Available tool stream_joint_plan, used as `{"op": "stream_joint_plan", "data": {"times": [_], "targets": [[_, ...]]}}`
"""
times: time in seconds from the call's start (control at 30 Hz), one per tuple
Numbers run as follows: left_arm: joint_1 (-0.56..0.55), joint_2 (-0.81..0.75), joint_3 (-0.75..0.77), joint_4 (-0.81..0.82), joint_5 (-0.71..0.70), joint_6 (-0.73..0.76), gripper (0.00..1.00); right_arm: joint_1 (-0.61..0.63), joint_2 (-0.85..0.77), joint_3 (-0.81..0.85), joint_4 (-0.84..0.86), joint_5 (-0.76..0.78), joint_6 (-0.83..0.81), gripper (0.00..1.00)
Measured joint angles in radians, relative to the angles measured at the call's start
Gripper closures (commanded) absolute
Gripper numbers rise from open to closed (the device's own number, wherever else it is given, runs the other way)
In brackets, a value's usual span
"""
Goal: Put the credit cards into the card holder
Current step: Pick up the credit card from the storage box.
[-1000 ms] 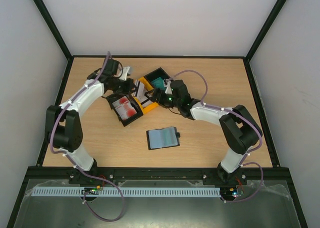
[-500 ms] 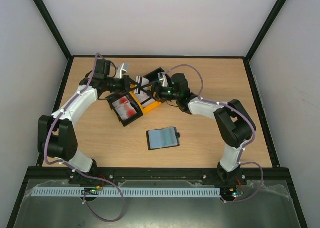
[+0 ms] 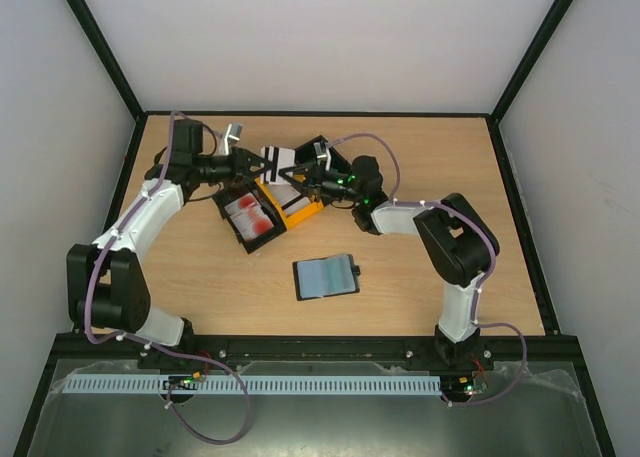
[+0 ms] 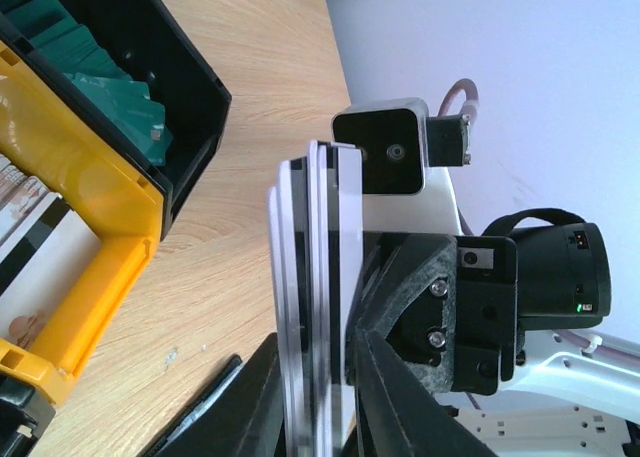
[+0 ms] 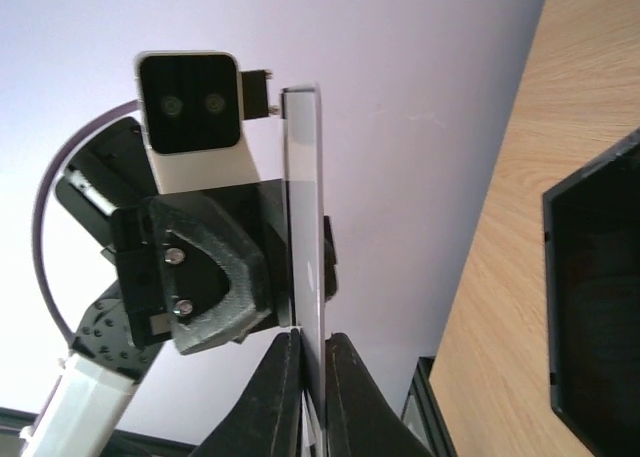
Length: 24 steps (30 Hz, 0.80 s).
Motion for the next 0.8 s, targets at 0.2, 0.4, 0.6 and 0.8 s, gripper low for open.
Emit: {"op": "stream_joint_plan", "data": {"times": [0.2,0.4,0.6,0.8], "targets": [[0.014,-0.009,-0.01,0.01,0.025,-0.007,0.83,-0.002,0.001,-0.003,0.054,-0.002,0.051,0.96],[0.032,-0.013,-0.023,0.013,0.034,-0.008,0.89,-0.003,0.002,-0.017,0.066,0.005,0.066,0.97],[0.039,-0.019,-0.031,0.032,0.043,-0.018,0.98,-0.005,0.004,-0.02,0.071,0.01,0.07,0.96],[0.04,-0.02,-0.032,0.047,0.056,-0.023,0.97,-0.005,0.006,-0.02,0.073,0.011,0.073,0.93]]}}
